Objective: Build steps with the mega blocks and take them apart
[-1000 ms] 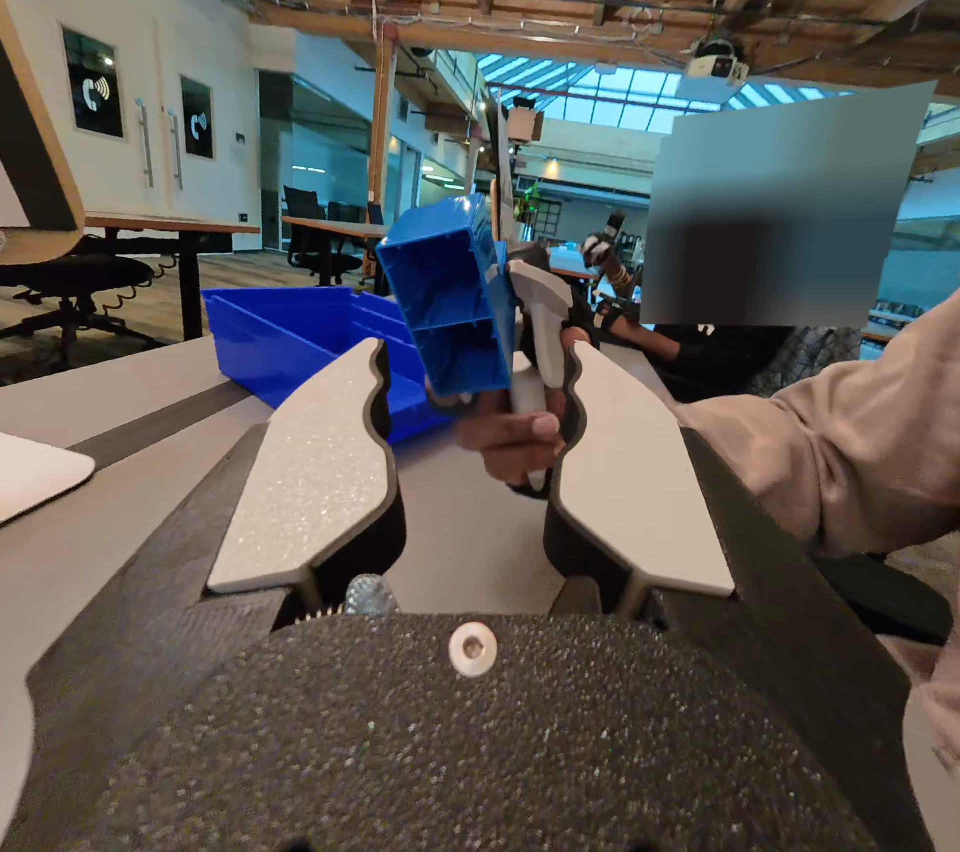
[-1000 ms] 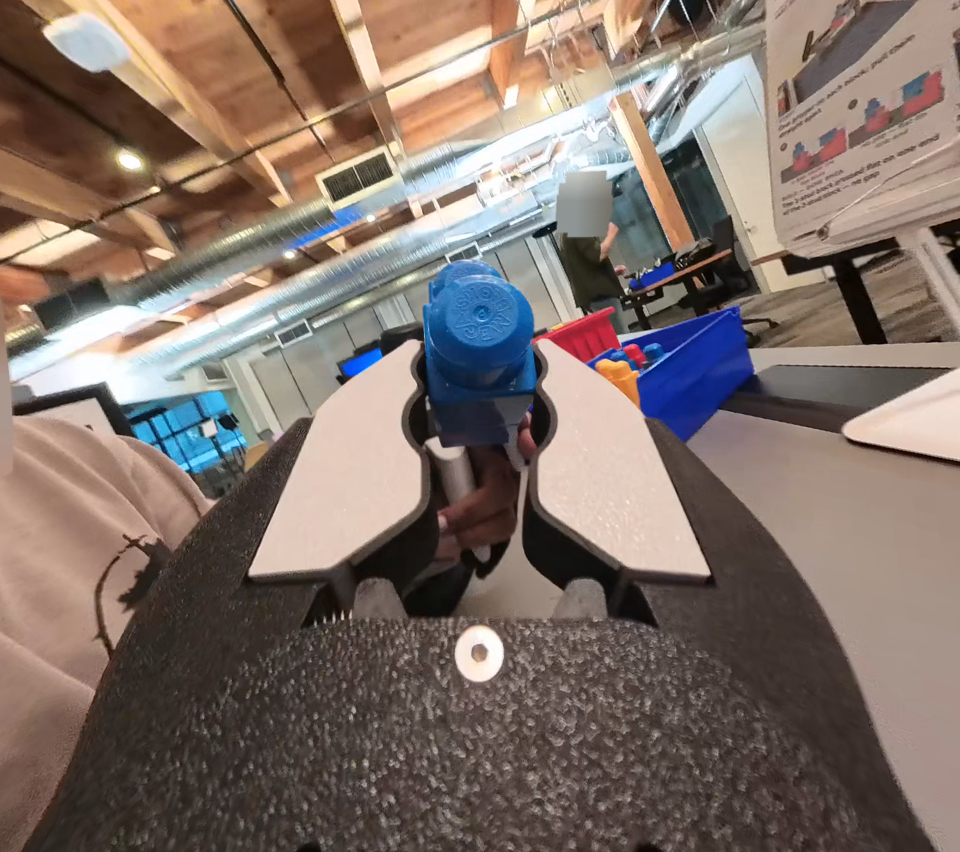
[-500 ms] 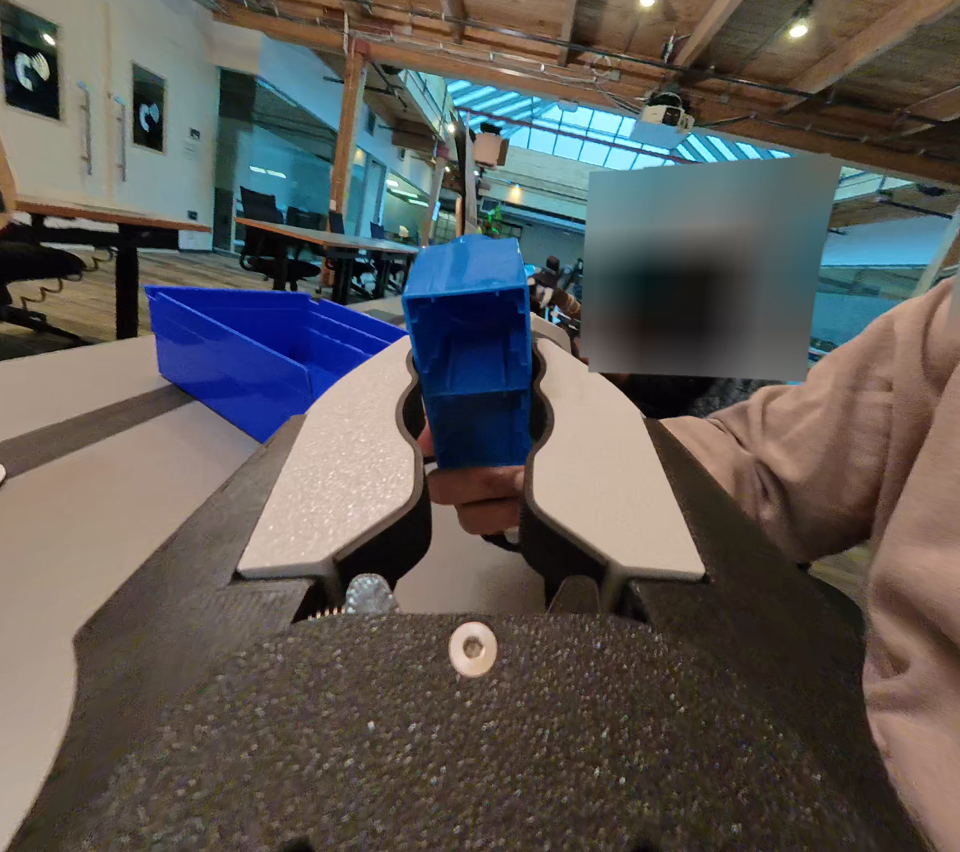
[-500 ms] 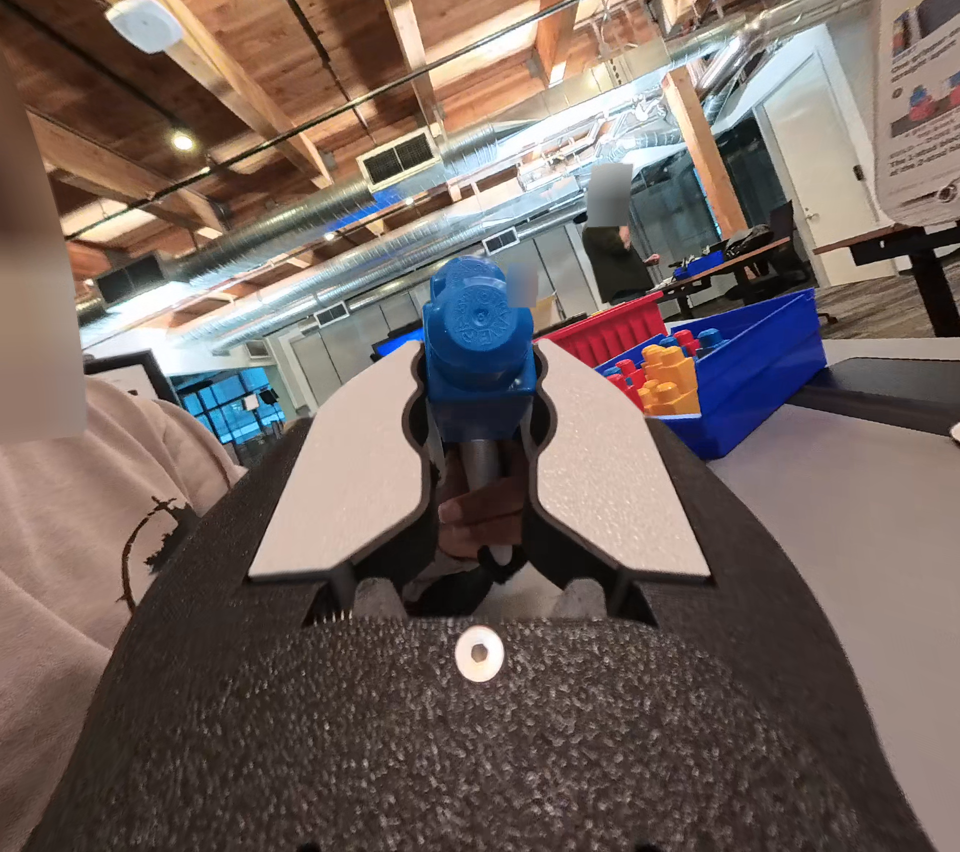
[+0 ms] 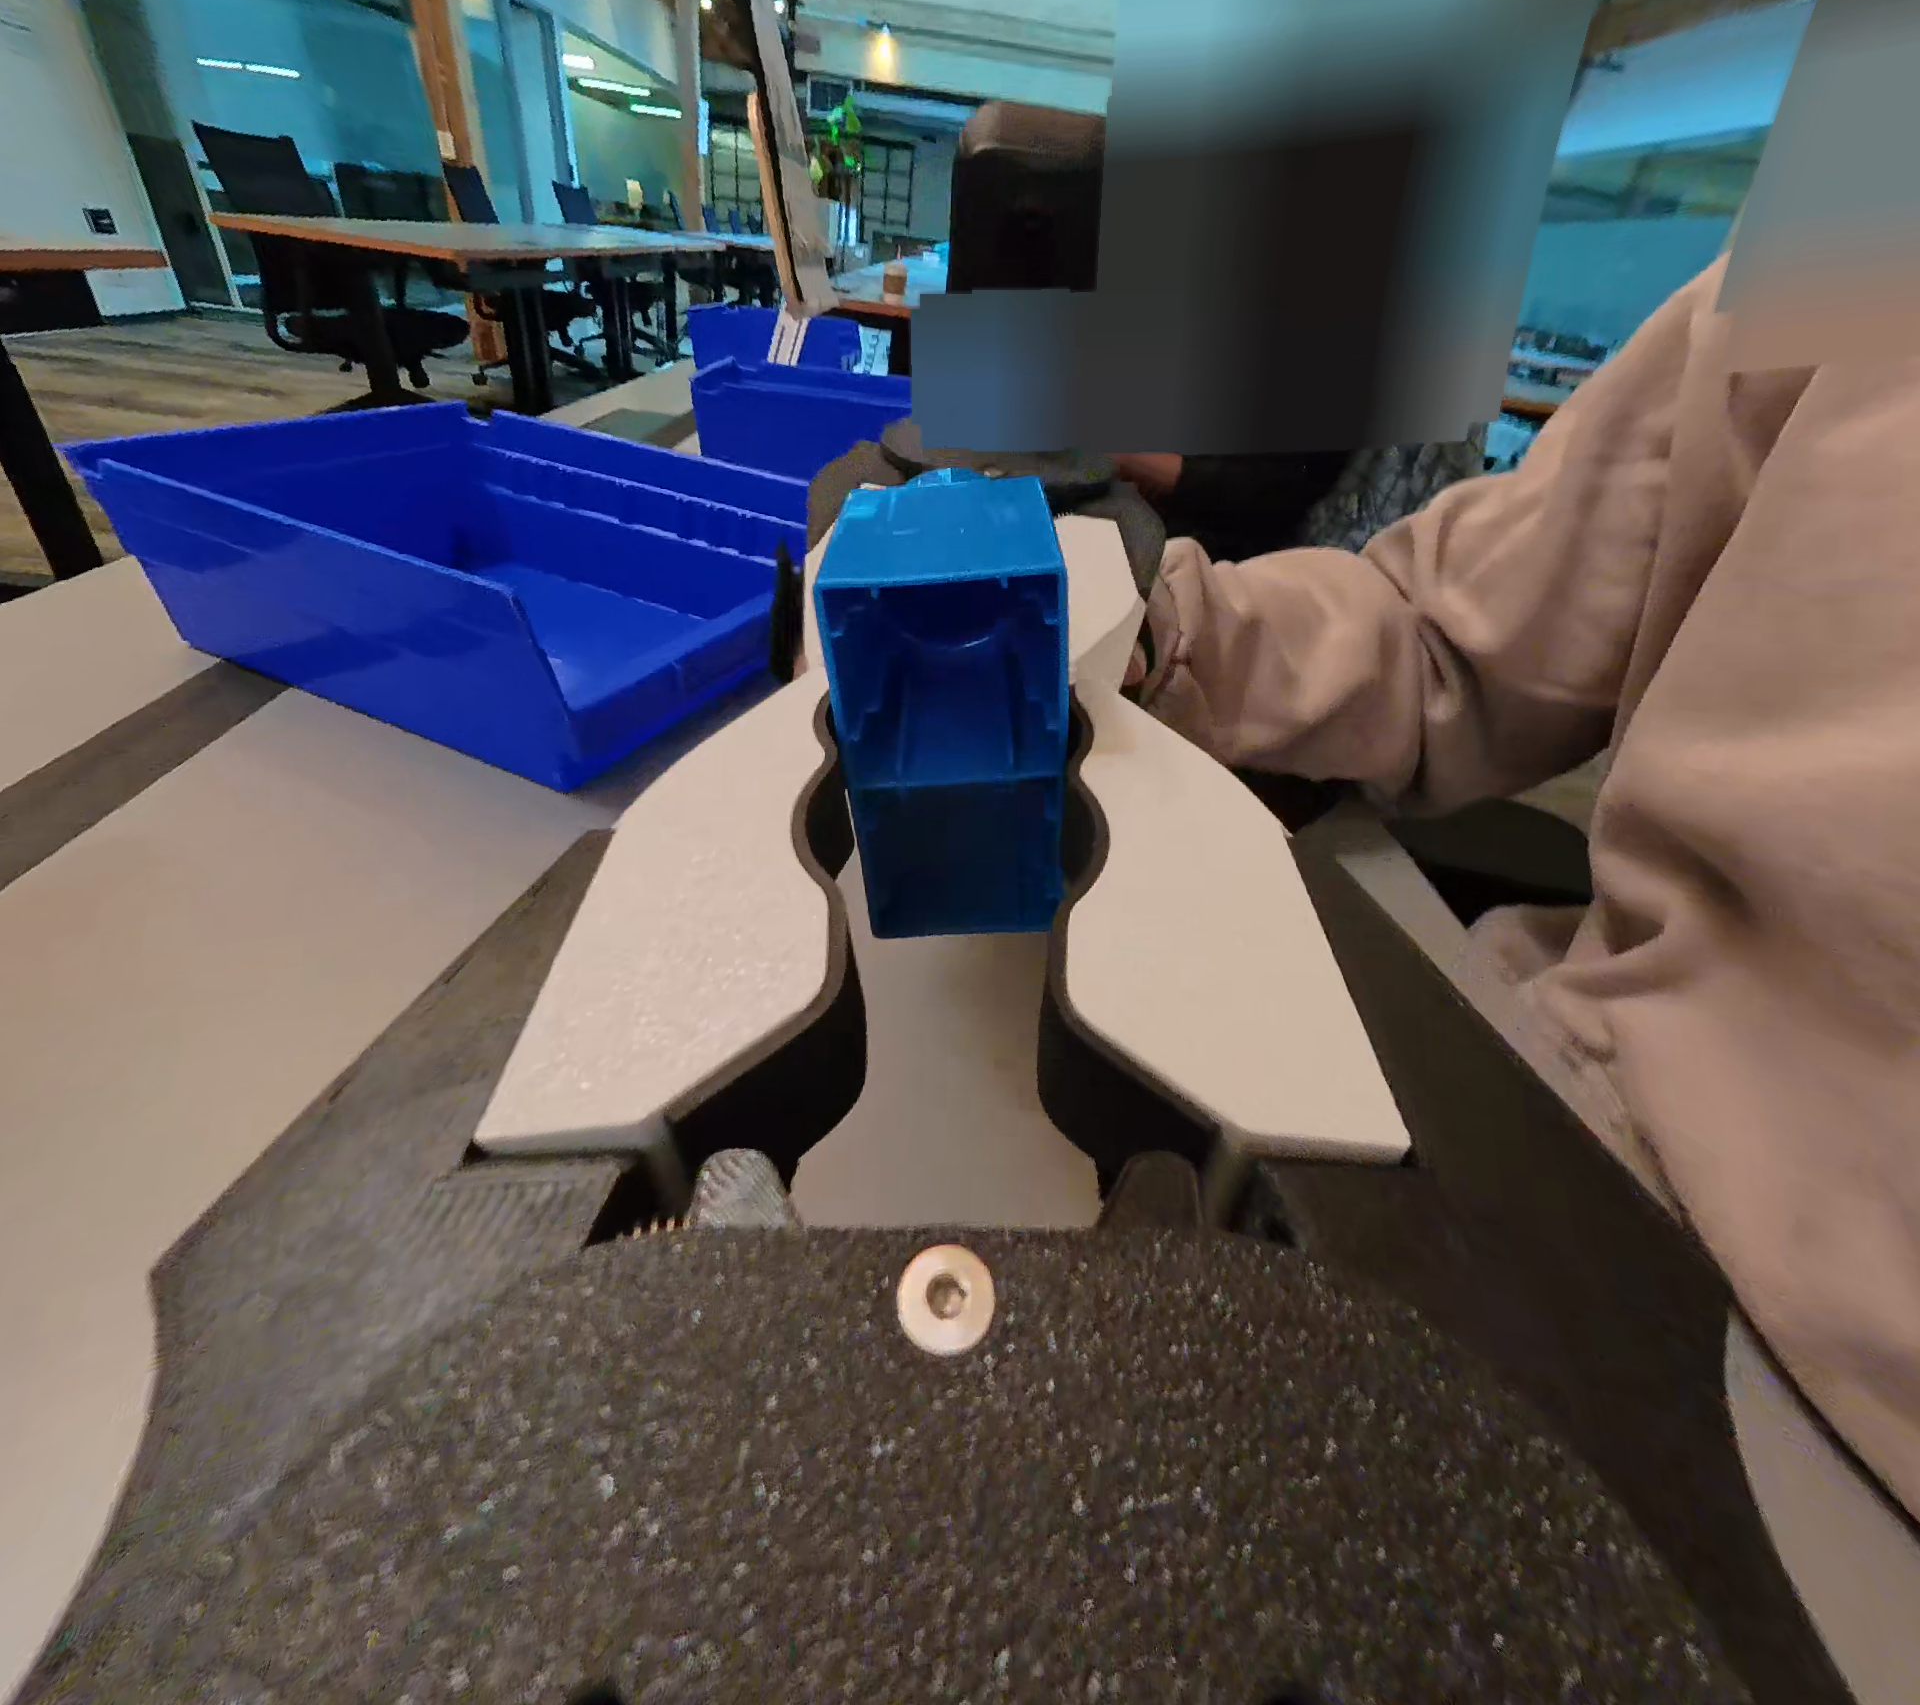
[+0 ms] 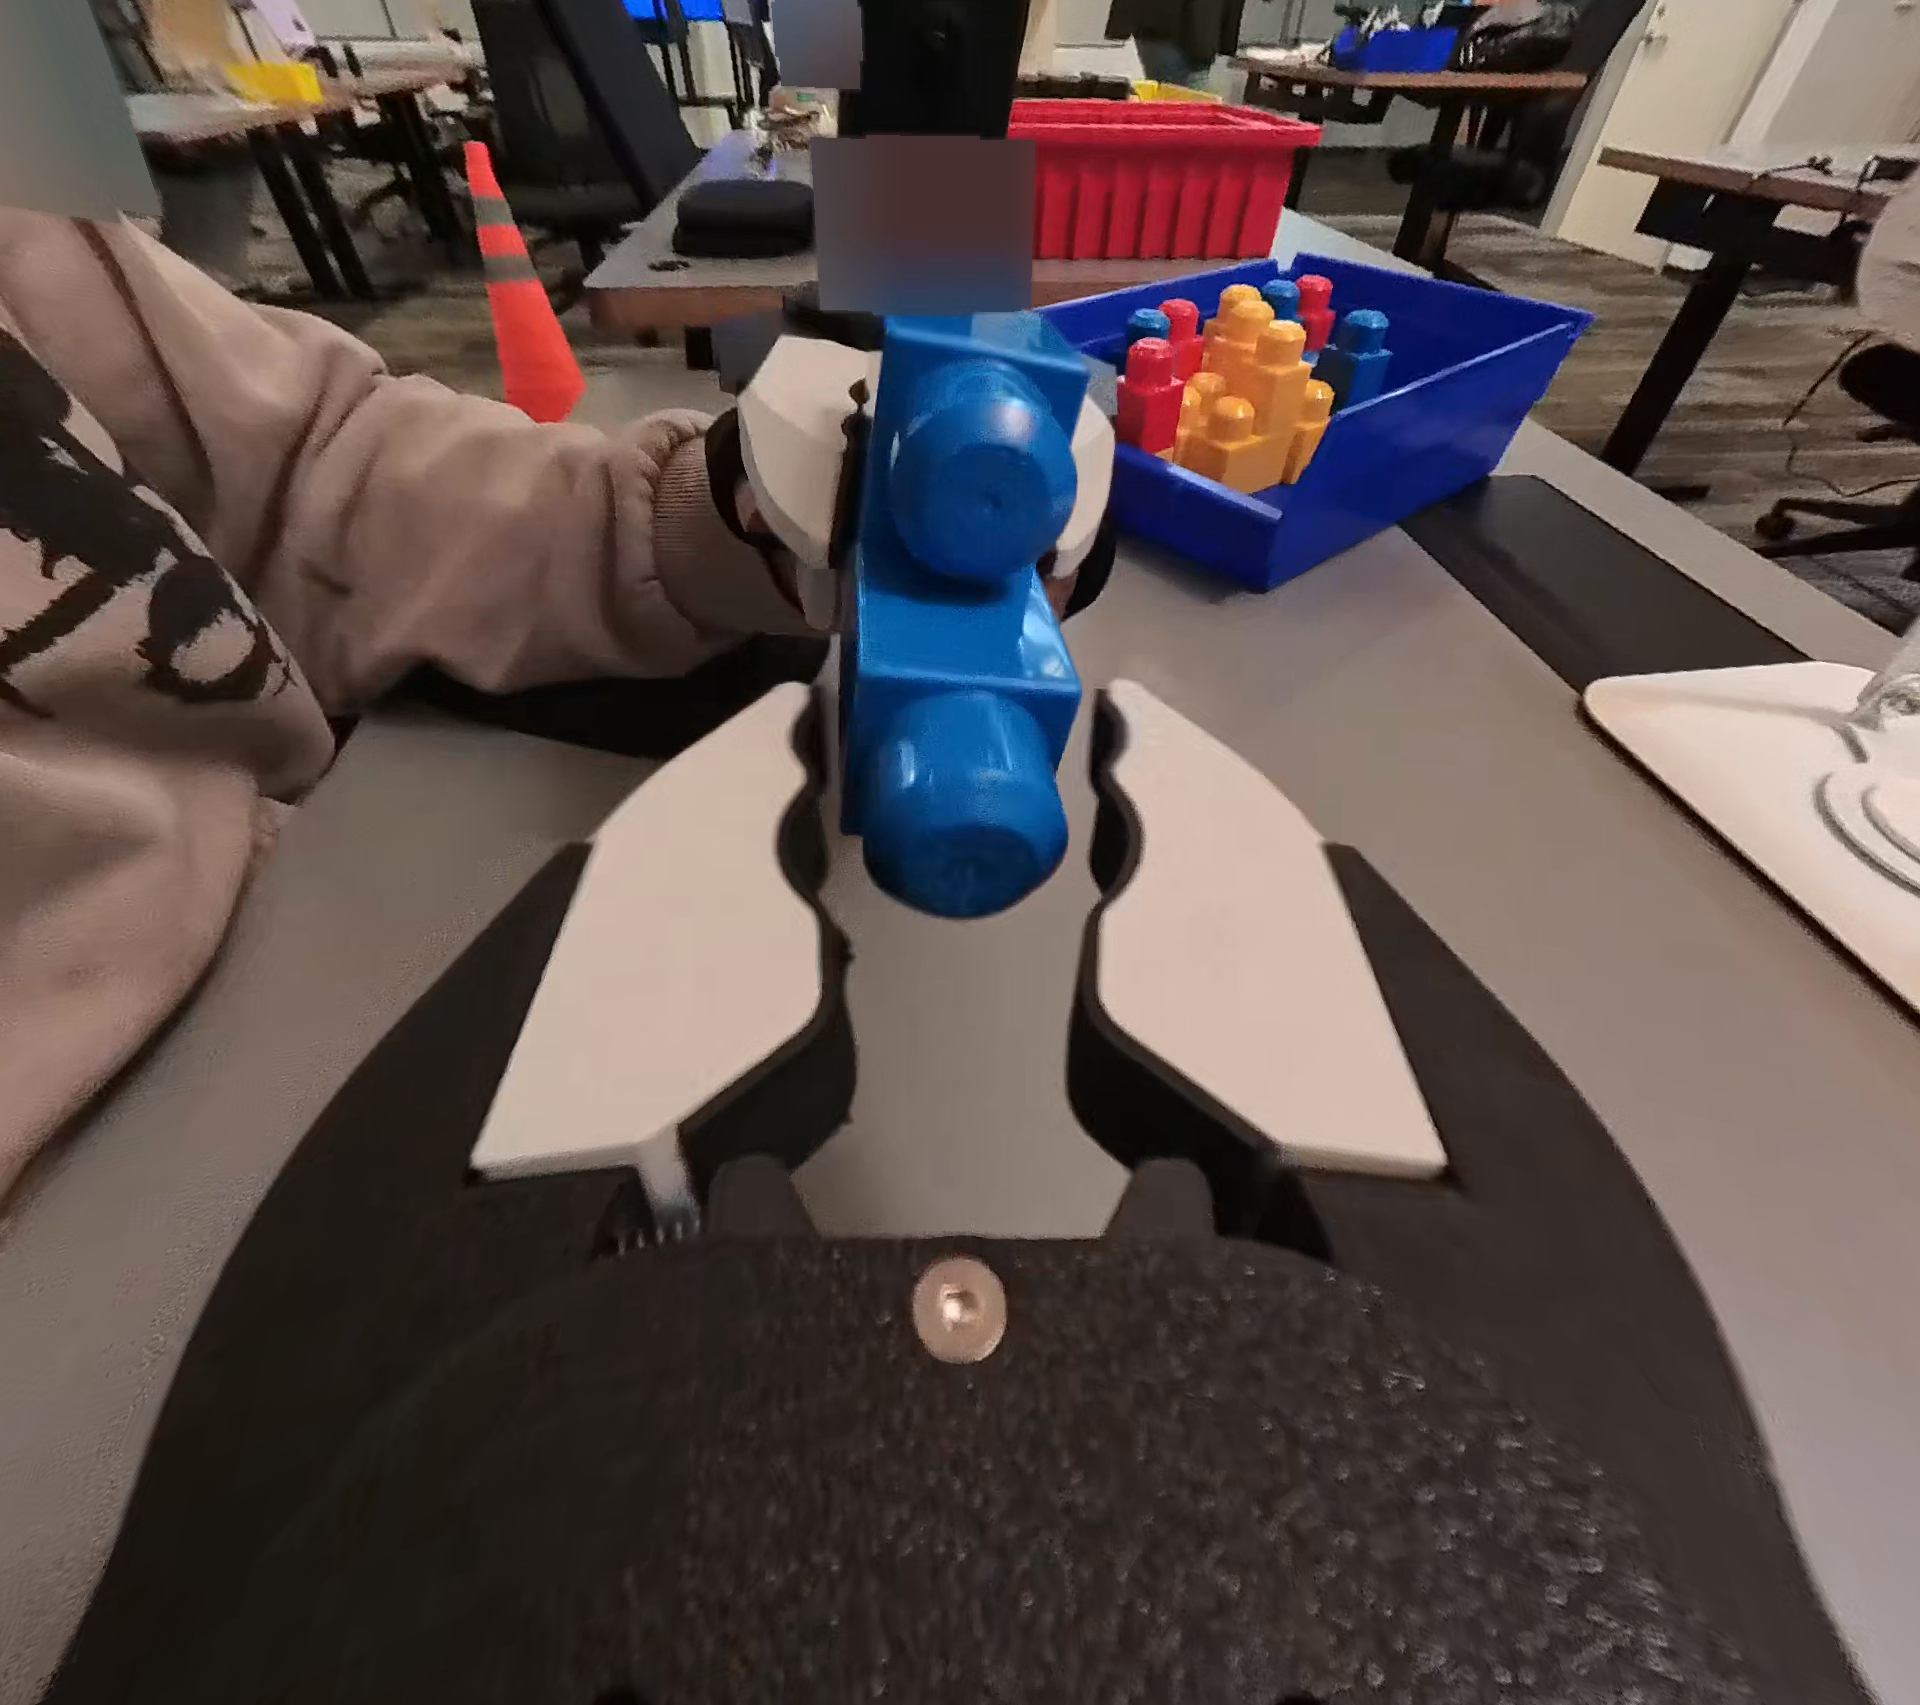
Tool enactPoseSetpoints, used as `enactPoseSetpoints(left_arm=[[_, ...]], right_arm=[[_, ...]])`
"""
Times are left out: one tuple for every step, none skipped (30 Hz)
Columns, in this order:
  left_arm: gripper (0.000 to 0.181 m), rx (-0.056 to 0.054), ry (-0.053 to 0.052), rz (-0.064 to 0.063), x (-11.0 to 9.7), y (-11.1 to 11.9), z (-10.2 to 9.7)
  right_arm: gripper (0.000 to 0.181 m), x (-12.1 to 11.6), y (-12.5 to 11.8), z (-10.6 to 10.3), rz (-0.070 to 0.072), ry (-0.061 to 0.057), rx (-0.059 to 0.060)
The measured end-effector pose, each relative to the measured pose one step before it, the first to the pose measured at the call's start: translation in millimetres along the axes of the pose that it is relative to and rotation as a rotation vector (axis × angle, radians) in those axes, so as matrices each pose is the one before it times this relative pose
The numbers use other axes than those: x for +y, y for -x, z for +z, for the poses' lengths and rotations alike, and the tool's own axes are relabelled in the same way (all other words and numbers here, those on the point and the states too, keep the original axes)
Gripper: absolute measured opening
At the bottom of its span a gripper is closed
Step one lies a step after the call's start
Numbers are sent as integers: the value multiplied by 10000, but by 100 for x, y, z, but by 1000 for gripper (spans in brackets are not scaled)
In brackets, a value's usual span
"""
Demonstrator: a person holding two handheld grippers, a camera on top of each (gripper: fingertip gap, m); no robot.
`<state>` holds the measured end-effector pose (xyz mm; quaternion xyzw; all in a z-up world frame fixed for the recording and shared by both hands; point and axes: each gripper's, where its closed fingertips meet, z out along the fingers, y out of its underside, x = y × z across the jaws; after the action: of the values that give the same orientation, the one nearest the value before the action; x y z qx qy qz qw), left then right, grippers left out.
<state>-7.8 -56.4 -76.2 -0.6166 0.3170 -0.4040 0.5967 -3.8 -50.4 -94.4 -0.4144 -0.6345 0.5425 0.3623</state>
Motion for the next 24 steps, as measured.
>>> enactPoseSetpoints(left_arm=[[37, 24, 103, 68, 142, -94, 47], [37, 42, 57, 26, 63, -101, 16], [37, 5, 76, 64, 89, -40, 28], [37, 7, 64, 60, 69, -15, 20], [37, 30, 8, 12, 16, 11, 4], [37, 44, -34, -13, 11, -11, 16], [37, 38, -21, -21, 48, -21, 10], [37, 8, -12, -12, 42, 10, 8], [37, -22, -86, 13, -105, 37, -132], [37, -86, -223, 6, -406, 201, -435], [37, -170, -228, 21, -542, 376, -665], [37, -245, -101, 118, -421, 472, -641], [37, -252, -40, 150, -249, 462, -508], [37, -173, -56, 47, -118, 365, -305], [37, -95, -40, -44, 14, 254, -127], [37, -62, 34, -35, 182, 174, 35], [37, -58, 99, 11, 291, 130, 133], [37, -72, 109, 29, 310, 105, 173], [37, -82, 93, 25, 284, 122, 156], [37, -63, 71, 5, 219, 112, 126], [37, -34, 43, -19, 158, 65, 82], [37, -28, 22, -13, 78, 67, 33], [37, -32, 18, 14, 44, 50, 8], [37, -28, 17, 36, 5, 27, 1]], right_arm=[[39, -7, 246, 38, -49, -111, -145], [38, -67, 156, -23, -21, -125, -97], [38, 29, 88, -44, 51, 36, -85], [37, 11, 35, -52, 24, 87, -49], [37, 1, 3, -33, -25, 81, -6], [37, -20, -13, -11, -18, 58, 17], [37, 1, 38, -40, 11, 64, -30], [37, 36, 27, -101, -15, 76, -34], [36, 34, -36, -200, -27, 69, 3], [36, -77, -197, -451, 9, -21, 74], [36, -337, -432, -859, 103, -182, 144], [36, -421, -389, -1045, 130, -166, 73], [36, -405, -424, -1056, 62, -61, 162], [36, -468, -667, -1020, -53, -60, 401], [36, -520, -734, -950, -37, -100, 458], [36, -512, -789, -877, 85, -92, 433], [36, -421, -826, -792, 147, -45, 416], [36, -253, -776, -719, 137, 39, 356], [36, -177, -898, -639, 92, 59, 445], [37, -107, -1020, -597, 91, 137, 505], [37, -83, -1137, -586, 55, 232, 541], [37, -126, -1459, -587, 6, 270, 679], [37, -117, -1618, -512, -35, 361, 674], [37, -78, -1514, -377, -102, 463, 478]])
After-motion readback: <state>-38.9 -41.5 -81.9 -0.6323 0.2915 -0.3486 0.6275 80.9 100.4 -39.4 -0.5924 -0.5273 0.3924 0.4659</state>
